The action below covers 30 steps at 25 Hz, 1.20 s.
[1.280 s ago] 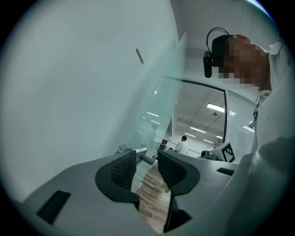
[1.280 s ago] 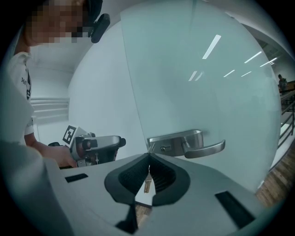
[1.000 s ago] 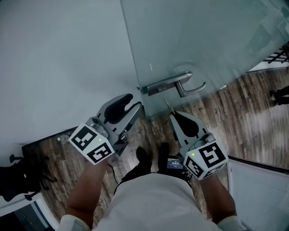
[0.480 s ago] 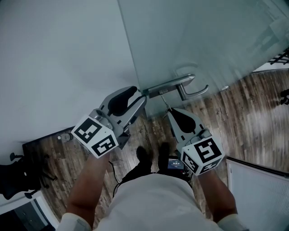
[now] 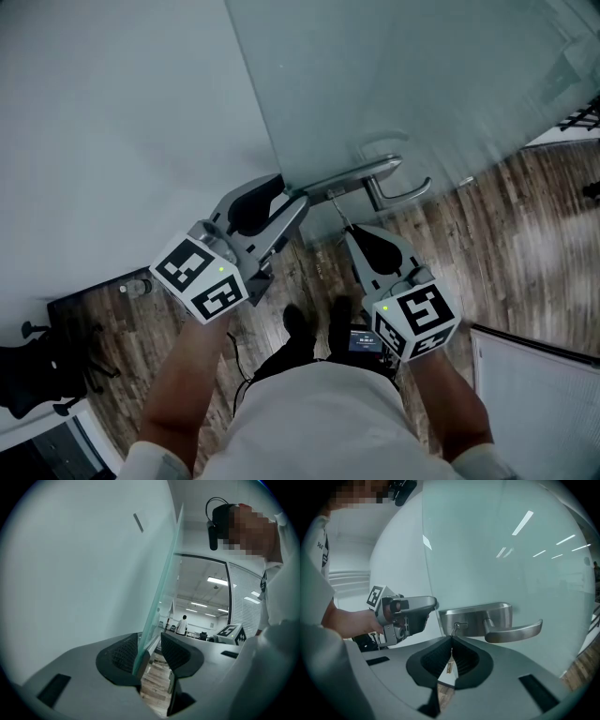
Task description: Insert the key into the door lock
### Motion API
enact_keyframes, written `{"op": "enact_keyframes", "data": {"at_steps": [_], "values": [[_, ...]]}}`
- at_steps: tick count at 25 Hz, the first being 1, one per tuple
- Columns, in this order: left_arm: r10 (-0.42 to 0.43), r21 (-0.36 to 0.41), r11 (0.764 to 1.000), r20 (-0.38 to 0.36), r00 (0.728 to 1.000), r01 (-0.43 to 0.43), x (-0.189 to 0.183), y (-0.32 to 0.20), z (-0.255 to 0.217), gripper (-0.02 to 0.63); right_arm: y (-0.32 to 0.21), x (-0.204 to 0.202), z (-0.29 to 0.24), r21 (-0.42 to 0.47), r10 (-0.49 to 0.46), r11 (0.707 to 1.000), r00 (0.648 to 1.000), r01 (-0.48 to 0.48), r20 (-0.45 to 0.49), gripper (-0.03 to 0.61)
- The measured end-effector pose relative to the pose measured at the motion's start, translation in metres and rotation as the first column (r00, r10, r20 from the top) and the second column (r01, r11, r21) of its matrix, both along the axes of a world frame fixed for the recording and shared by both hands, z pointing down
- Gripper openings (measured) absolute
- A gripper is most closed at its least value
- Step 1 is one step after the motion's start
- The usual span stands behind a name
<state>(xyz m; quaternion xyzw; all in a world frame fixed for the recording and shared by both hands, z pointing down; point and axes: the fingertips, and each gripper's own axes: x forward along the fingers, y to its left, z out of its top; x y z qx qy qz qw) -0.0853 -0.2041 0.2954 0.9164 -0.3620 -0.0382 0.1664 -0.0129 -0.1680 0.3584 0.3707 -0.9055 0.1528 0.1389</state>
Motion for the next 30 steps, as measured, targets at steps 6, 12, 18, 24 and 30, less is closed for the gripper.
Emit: {"op": "enact_keyframes", "data": {"at_steps": [6, 12, 18, 24, 30], "values": [[0.005, -0.005, 1.0, -0.012, 1.0, -0.005, 0.0018, -0.0038, 0.0016, 0.15, -0.0006, -0.0007, 0.0031, -0.003, 0.0, 1.0, 1.0, 0.0, -0.005, 0.015], [0.004, -0.007, 1.0, -0.022, 1.0, -0.004, 0.0023, -0.0045, 0.0008, 0.15, -0.0003, -0.0003, 0.0012, 0.0, 0.0, 1.0, 1.0, 0.0, -0.006, 0.015], [0.002, -0.008, 1.0, -0.03, 1.0, -0.002, 0.0023, -0.0054, 0.0009, 0.15, -0.0004, -0.0025, -0.0008, 0.013, -0.006, 1.0, 1.0, 0.006, -0.015, 0.016], [-0.005, -0.009, 1.0, -0.046, 0.999, 0.005, 0.0016, -0.0054, 0.0001, 0.15, -0.0017, -0.0049, -0.0033, 0.027, -0.006, 1.0, 0.999, 0.006, -0.035, 0.017], [-0.002, -0.009, 1.0, -0.052, 0.999, 0.002, 0.002, -0.0059, 0.0004, 0.15, -0.0027, -0.0067, -0.0022, 0.027, -0.007, 1.0, 0.999, 0.008, -0.04, 0.017]]}}
